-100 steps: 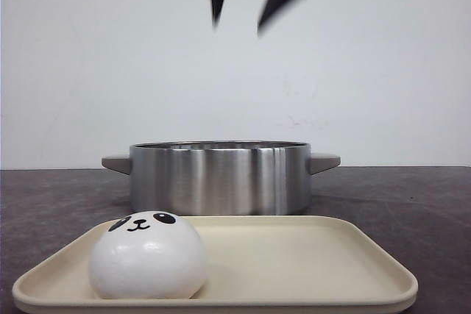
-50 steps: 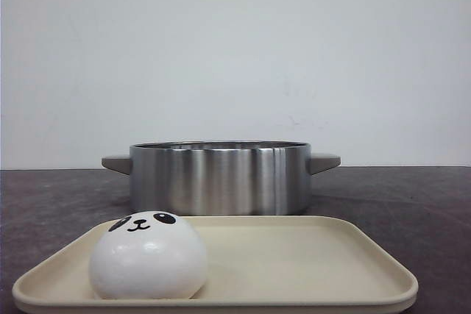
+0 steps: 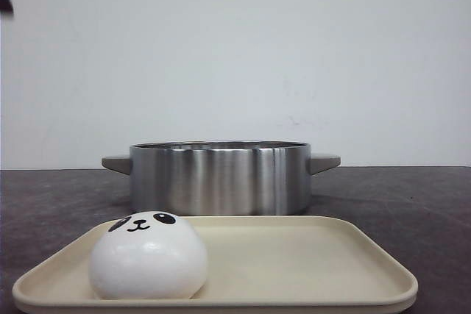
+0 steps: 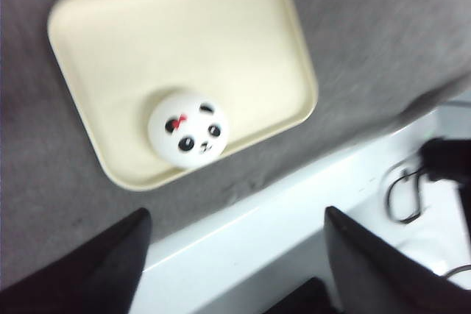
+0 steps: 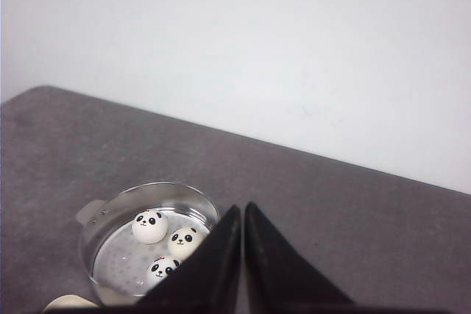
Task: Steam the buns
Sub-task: 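Reach the left gripper down and grasp the last bun on the tray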
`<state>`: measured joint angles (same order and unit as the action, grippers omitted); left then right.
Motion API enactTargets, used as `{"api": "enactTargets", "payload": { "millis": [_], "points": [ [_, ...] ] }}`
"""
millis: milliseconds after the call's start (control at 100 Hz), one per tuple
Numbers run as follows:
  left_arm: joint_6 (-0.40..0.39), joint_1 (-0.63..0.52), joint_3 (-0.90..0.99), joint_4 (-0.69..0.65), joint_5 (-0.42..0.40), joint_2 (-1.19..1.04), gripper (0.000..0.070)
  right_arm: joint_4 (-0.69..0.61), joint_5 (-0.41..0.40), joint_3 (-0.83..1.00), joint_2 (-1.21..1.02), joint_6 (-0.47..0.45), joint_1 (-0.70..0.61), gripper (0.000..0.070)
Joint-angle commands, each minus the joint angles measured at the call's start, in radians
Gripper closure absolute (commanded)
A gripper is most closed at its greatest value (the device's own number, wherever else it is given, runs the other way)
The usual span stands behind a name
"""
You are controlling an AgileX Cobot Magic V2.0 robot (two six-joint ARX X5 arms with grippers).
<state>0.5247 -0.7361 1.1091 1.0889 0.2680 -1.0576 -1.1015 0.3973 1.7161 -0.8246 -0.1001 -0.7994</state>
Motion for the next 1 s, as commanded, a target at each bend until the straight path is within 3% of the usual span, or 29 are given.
{"api": "enactTargets", "payload": {
  "millis": [0, 120, 470, 690, 990],
  "points": [
    [0.058, -0.041, 0.001, -0.024, -0.059, -0.046, 0.0000, -0.001, 0.004, 0.004, 0.006, 0.010, -0.011, 0.0700],
    [0.090, -0.099, 0.000, -0.066, -0.141, -0.139, 0.0000, -0.011, 0.004, 0.004, 0.026, 0.002, -0.011, 0.0700],
    [0.100, -0.175, 0.000, -0.118, -0.137, -0.359, 0.0000, -0.018, 0.003, 0.004, 0.029, -0.005, -0.011, 0.0700],
    [0.188, -0.175, 0.000, -0.179, -0.134, -0.415, 0.0000, -0.030, 0.003, 0.004, 0.029, -0.021, -0.011, 0.0700],
    [0.175, -0.176, 0.000, -0.146, -0.125, -0.514, 0.0000, -0.039, 0.003, 0.004, 0.029, -0.024, -0.011, 0.0700]
  ]
}}
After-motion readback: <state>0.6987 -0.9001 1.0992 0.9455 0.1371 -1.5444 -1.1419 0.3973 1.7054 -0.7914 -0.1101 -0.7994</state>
